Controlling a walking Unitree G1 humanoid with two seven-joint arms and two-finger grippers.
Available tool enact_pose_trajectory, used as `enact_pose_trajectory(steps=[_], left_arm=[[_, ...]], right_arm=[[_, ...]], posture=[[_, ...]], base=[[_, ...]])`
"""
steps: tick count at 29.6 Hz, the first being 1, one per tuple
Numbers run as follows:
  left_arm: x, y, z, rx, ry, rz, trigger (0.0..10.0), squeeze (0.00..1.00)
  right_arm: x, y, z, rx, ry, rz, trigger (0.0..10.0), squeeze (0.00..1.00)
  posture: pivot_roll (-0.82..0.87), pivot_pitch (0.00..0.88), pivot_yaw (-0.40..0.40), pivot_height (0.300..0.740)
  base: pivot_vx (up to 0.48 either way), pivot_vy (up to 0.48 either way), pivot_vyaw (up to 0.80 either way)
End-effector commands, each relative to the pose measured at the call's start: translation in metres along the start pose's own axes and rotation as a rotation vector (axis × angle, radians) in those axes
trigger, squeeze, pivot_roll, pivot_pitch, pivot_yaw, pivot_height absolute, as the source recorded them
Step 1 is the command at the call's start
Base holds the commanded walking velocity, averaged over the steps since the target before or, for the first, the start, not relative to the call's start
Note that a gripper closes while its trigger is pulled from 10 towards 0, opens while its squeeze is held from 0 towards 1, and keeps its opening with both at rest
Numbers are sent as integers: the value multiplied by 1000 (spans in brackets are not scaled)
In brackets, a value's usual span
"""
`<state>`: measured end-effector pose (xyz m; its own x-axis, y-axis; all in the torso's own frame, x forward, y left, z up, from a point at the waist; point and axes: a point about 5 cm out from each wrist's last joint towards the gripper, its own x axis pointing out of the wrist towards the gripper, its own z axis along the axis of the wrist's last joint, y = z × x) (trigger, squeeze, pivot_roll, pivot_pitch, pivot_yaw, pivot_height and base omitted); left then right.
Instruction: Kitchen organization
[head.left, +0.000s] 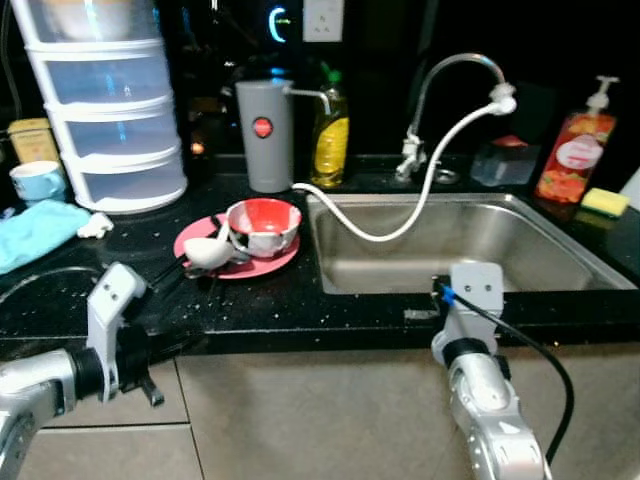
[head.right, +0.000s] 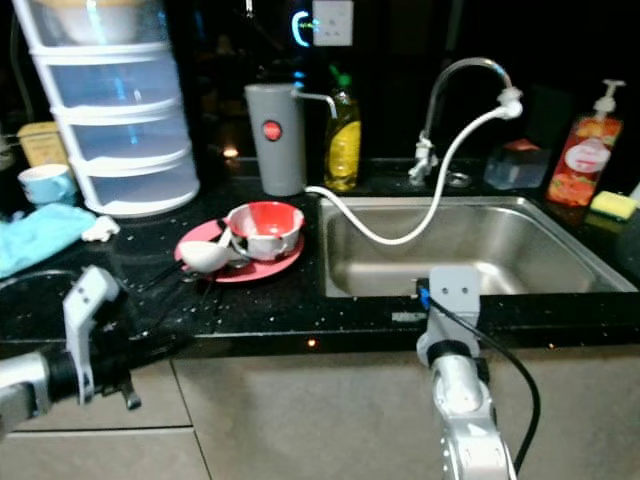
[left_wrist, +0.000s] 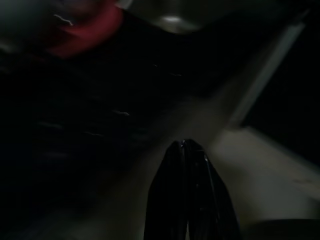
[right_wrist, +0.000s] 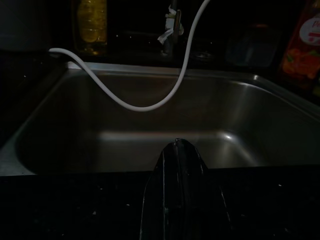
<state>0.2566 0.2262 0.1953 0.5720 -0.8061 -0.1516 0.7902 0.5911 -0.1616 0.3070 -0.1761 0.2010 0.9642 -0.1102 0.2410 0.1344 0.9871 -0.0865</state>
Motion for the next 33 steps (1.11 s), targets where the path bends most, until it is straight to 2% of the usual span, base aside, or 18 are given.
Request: enact_pose_trajectory(steps=[1, 3, 4, 9, 10, 12, 13, 14, 15, 17, 18, 19, 22, 25, 27, 29, 30, 33], left_arm=[[0, -8, 6, -21, -17, -63, 10000, 0], [1, -8, 21, -83, -128, -83, 10000, 0], [1, -8, 21, -83, -128, -83, 10000, 0], [4, 2, 40, 19, -259, 67, 10000, 0], [4, 7, 54, 81, -359, 180, 10000, 0], [1, 8, 69, 45, -487, 231, 10000, 0], [5, 10, 71, 39, -474, 230, 10000, 0], [13, 15, 72, -17, -456, 232, 10000, 0], [13, 15, 72, -17, -456, 232, 10000, 0], [24, 35, 69, -58, -374, 460, 10000, 0], [24, 35, 69, -58, -374, 460, 10000, 0], [28, 47, 67, -73, -307, 604, 10000, 0], [32, 55, 78, -61, -316, 720, 10000, 0], [36, 54, 87, -35, -307, 752, 10000, 0], [39, 50, 93, 103, -266, 793, 10000, 0], [40, 48, 94, 139, -246, 786, 10000, 0], [43, 42, 99, 176, -265, 751, 10000, 0], [47, 25, 112, 191, -361, 656, 10000, 0]], right_arm=[[-2, -1, -2, -4, 18, -3, 10000, 0], [-2, 1, -3, -2, 20, -2, 10000, 0], [-2, 1, -3, -2, 20, -2, 10000, 0], [-1, 4, -3, 3, 20, 4, 10000, 0], [-1, 5, -2, 5, 18, 7, 10000, 0], [0, 6, -1, 7, 16, 10, 10000, 0], [1, 7, -1, 8, 15, 12, 10000, 0], [2, 7, 0, 8, 10, 13, 10000, 0], [2, 7, 0, 8, 10, 13, 10000, 0], [3, 7, 2, 10, 4, 11, 10000, 0], [3, 7, 2, 10, 4, 11, 10000, 0], [4, 7, 3, 12, 0, 9, 10000, 0], [4, 8, 4, 16, -3, 9, 10000, 0], [4, 9, 6, 21, -9, 12, 10000, 0], [6, 10, 11, 30, -23, 10, 10000, 0], [6, 10, 13, 33, -29, 9, 10000, 0], [7, 9, 16, 38, -39, 5, 10000, 0], [10, 9, 24, 48, -64, 0, 10000, 0]], posture=[[-69, 62, 17, 740], [-66, 61, 14, 740], [-66, 61, 14, 740], [-64, 58, 10, 740], [-64, 58, 10, 740], [-62, 55, 8, 740], [-62, 55, 8, 740], [-62, 55, 8, 740], [-62, 55, 8, 740], [-71, 53, 13, 740], [-71, 53, 13, 740], [-71, 53, 13, 740], [-72, 51, 12, 740], [-71, 50, 14, 740], [-70, 50, 15, 740], [-72, 49, 15, 740], [-73, 49, 16, 740], [-72, 48, 15, 740]], base=[[0, 0, 0], [0, 0, 0], [0, 0, 0], [0, 0, 0], [0, 0, 0], [0, 0, 0], [0, 0, 0], [0, 0, 0], [0, 0, 0], [0, 0, 0], [0, 0, 0], [0, 0, 0], [0, 0, 0], [0, 0, 0], [0, 0, 0], [0, 0, 0], [0, 0, 0], [0, 0, 0]])
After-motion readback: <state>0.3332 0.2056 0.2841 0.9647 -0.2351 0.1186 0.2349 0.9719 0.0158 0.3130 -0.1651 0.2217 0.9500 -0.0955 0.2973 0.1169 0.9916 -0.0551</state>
